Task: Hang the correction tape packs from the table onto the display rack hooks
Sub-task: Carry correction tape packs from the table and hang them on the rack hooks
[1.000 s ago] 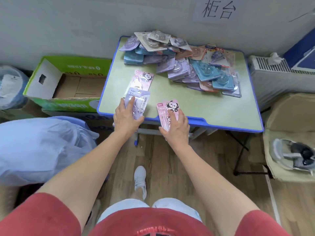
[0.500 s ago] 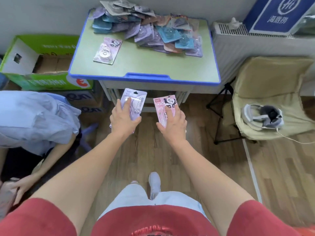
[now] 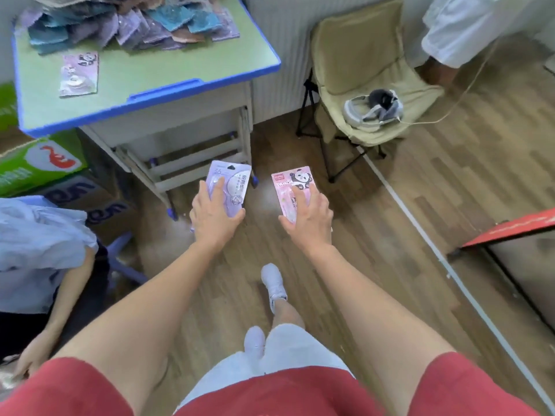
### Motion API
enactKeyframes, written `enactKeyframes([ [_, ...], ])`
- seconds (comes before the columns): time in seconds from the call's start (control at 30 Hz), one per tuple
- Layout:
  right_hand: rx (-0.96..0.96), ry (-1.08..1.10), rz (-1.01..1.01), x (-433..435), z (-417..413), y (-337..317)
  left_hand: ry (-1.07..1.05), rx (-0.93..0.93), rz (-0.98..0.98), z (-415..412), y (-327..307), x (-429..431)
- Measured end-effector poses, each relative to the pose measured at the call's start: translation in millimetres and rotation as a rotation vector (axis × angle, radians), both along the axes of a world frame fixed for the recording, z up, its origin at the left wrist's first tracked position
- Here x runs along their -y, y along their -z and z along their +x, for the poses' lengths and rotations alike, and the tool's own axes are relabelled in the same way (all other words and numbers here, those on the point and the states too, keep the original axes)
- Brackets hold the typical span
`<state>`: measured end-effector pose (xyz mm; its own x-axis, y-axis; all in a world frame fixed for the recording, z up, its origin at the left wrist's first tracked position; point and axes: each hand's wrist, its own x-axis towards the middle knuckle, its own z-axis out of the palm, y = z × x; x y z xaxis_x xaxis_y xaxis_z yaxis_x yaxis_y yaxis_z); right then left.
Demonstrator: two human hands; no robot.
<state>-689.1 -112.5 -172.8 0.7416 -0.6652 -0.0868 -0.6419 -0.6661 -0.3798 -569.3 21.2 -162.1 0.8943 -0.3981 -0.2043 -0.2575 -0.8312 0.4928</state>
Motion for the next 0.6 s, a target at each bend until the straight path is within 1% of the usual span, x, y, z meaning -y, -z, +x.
enactKeyframes([
  [0.13,-0.051,0.145,0.017,-8.6,-77.9,0.1,0.155,-0.008,0.013,-57.6,-1.6,11.4],
  [0.33,0.011,0.387,0.021,-11.2,-199.4,-5.2,0.406,0.004,0.007,-153.3,-5.1,53.0],
  [0.47,-0.005,0.542,0.001,-3.9,-288.0,-11.0,0.563,0.021,-0.006,-233.6,-11.0,86.0],
  [0.6,0.021,0.669,-0.007,3.2,-386.3,-15.3,0.666,0.023,-0.042,-327.9,-14.9,114.7],
])
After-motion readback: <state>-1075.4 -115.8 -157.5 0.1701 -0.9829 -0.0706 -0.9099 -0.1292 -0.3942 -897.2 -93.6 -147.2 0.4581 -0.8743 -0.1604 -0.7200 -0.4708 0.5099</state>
